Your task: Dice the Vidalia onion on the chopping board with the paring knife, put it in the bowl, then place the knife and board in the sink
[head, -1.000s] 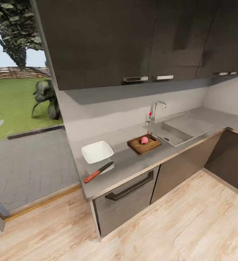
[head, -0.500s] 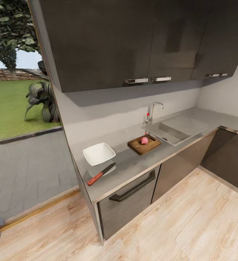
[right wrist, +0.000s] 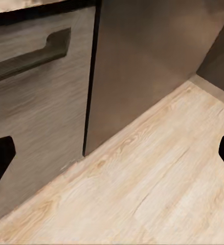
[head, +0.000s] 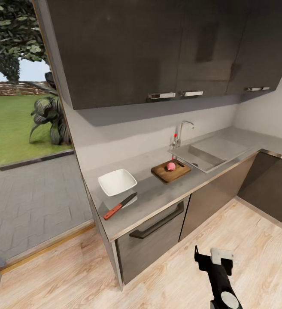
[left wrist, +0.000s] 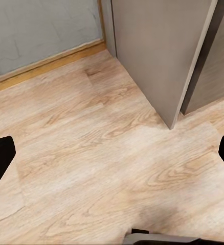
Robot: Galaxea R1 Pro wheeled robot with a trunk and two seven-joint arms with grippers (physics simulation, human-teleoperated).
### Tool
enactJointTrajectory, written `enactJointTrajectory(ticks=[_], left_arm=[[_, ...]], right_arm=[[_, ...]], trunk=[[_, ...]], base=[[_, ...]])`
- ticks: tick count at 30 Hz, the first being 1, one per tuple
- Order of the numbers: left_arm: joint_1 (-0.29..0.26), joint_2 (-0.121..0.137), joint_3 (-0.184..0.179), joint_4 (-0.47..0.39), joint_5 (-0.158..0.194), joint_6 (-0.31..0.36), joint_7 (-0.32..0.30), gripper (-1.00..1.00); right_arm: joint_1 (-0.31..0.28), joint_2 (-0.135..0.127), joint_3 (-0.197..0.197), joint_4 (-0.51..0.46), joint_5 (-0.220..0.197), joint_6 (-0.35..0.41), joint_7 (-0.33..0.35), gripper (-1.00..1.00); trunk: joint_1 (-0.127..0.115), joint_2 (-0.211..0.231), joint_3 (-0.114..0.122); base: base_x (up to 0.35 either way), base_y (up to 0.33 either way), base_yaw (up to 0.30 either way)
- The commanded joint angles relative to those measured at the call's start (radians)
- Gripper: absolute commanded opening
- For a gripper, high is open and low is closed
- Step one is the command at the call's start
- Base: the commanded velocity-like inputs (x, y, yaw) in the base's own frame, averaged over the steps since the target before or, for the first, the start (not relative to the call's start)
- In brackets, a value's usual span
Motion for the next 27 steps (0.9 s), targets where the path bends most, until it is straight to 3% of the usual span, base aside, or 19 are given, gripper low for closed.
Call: enactJointTrajectory(ticks=[1,7,11,13,17,23,27], left_arm=[[0.0,0.001,-0.007,0.0,0.009,-0.002,0.004,1.0],[0.0,0.0,-0.007,0.003,0.009,-0.002,0.003,1.0],[0.0,-0.002,-0.007,0.004,0.009,-0.002,0.003,1.0],[0.0,-0.004,-0.007,0.007,0.009,-0.002,0.003,1.0],[0.0,-0.004,-0.007,0.009,0.009,-0.002,0.003,1.0],[0.0,-0.004,-0.007,0.01,0.009,-0.002,0.003,1.0],[0.0,-0.004,-0.007,0.01,0.009,-0.002,0.003,1.0]], right_arm=[[-0.031,0.008,0.001,-0.012,0.01,0.046,-0.001,1.0],[-0.173,0.051,0.036,-0.029,0.015,0.171,-0.033,1.0],[-0.232,0.065,0.093,-0.053,0.016,0.236,-0.1,1.0],[-0.28,0.087,0.168,-0.087,0.016,0.309,-0.175,1.0],[-0.331,0.087,0.195,-0.101,0.015,0.382,-0.231,1.0],[-0.338,0.087,0.203,-0.101,0.012,0.395,-0.236,1.0],[-0.338,0.087,0.244,-0.1,0.01,0.396,-0.237,1.0]], trunk=[[0.001,-0.002,-0.002],[0.001,-0.002,-0.002],[0.001,-0.002,-0.002],[0.001,-0.002,-0.002],[0.001,-0.002,-0.002],[0.001,-0.002,-0.002],[0.001,-0.002,-0.002]], base=[[0.0,0.0,0.0],[0.0,0.0,0.0],[0.0,0.0,0.0],[0.0,0.0,0.0],[0.0,0.014,0.0],[0.0,0.196,0.0],[0.0,0.289,0.0]])
